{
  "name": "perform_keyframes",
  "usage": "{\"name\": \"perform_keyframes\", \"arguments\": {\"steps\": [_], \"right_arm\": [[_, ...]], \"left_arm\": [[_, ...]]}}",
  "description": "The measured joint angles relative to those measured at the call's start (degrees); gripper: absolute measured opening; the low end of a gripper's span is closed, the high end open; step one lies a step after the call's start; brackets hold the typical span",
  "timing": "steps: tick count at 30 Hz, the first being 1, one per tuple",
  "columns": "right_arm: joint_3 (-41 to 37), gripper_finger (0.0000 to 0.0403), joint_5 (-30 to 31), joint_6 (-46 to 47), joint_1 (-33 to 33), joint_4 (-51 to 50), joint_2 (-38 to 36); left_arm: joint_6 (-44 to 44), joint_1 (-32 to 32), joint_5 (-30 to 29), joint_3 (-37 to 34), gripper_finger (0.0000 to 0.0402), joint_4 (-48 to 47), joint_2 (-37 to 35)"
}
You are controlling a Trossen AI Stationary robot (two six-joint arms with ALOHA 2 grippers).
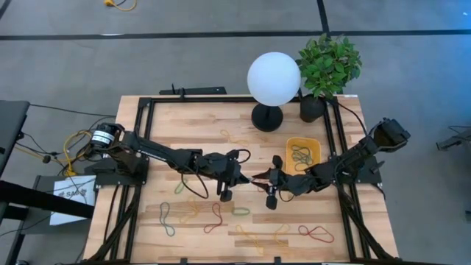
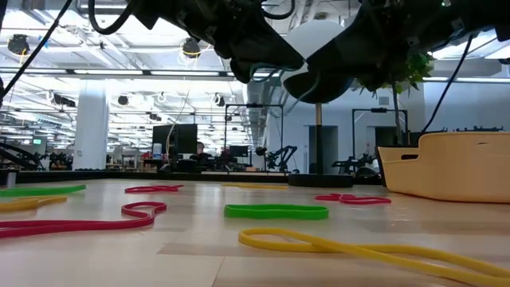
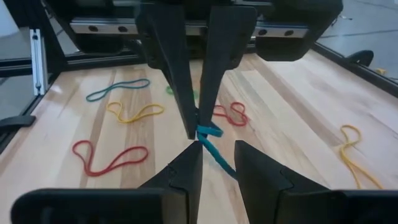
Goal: Pick and place items into bin
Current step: Put the blue rubber band into the bin
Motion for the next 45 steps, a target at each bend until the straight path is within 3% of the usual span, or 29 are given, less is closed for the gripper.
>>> {"name": "perform_keyframes", "arguments": {"steps": [16,20,25,33,40,42,45], "right_arm": [[0.00,0.0085,-1.63,-2.27,0.00,-0.02,-0.02],[0.00,0.0065,-1.58,-2.56,-0.11,-0.02,-0.02],[0.00,0.0008,-1.51,-2.56,-0.64,-0.05,-0.02],[0.00,0.0002,-0.88,-2.53,-0.74,-1.96,-0.02],[0.00,0.0001,3.97,-0.92,-0.63,-6.35,-0.08],[-0.02,0.0001,7.87,-0.61,-0.29,-8.16,-0.88],[-0.02,0.0001,18.97,1.73,1.13,-11.63,-2.75]], "left_arm": [[0.76,0.00,2.12,0.00,0.0000,5.26,-0.04],[0.63,0.02,1.17,0.00,0.0000,4.76,-0.04],[0.32,0.03,0.94,0.00,0.0003,5.27,-0.04],[1.68,0.02,0.89,0.00,0.0035,4.75,-0.04],[0.91,0.02,-0.08,0.00,0.0067,-0.89,-0.04],[-0.10,0.02,-0.87,0.00,0.0070,-2.98,-0.04],[-1.99,-0.02,-1.53,0.00,0.0070,-5.22,-0.04]]}}
